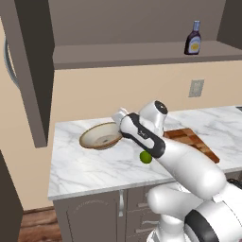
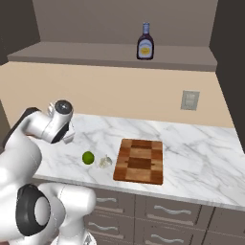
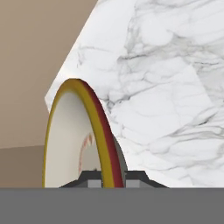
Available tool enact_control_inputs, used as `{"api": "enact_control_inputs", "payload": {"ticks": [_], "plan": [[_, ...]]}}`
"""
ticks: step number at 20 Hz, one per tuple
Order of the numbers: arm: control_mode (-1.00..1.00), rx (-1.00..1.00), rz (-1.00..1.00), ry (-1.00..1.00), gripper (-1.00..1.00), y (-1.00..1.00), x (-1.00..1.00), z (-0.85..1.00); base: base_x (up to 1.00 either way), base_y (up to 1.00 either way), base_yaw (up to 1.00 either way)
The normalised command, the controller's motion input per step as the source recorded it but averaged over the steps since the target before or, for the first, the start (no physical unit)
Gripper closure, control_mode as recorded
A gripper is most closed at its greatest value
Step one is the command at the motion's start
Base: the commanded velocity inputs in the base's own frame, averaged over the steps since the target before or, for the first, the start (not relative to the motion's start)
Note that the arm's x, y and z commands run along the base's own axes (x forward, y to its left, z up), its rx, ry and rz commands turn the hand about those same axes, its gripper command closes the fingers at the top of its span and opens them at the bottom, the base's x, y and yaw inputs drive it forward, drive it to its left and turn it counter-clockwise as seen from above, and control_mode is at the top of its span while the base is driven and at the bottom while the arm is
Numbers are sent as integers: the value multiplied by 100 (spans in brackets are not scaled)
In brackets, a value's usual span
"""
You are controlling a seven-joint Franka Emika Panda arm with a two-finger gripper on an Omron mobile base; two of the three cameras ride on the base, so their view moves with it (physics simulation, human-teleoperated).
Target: Open the cabinet. Place the bowl and condiment on the counter. Then place the lime and garlic on the cutting board.
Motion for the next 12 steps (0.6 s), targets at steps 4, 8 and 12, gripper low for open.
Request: {"api": "enact_control_inputs", "payload": {"ticks": [4, 8, 12], "plan": [[-100, 0, 0, 0, 100, 1, 4, -37, 0, 0, 0], [-100, 0, 0, 0, 100, 1, 3, -37, 0, 0, 0], [-100, 0, 0, 0, 100, 1, 1, -28, 0, 0, 0]]}}
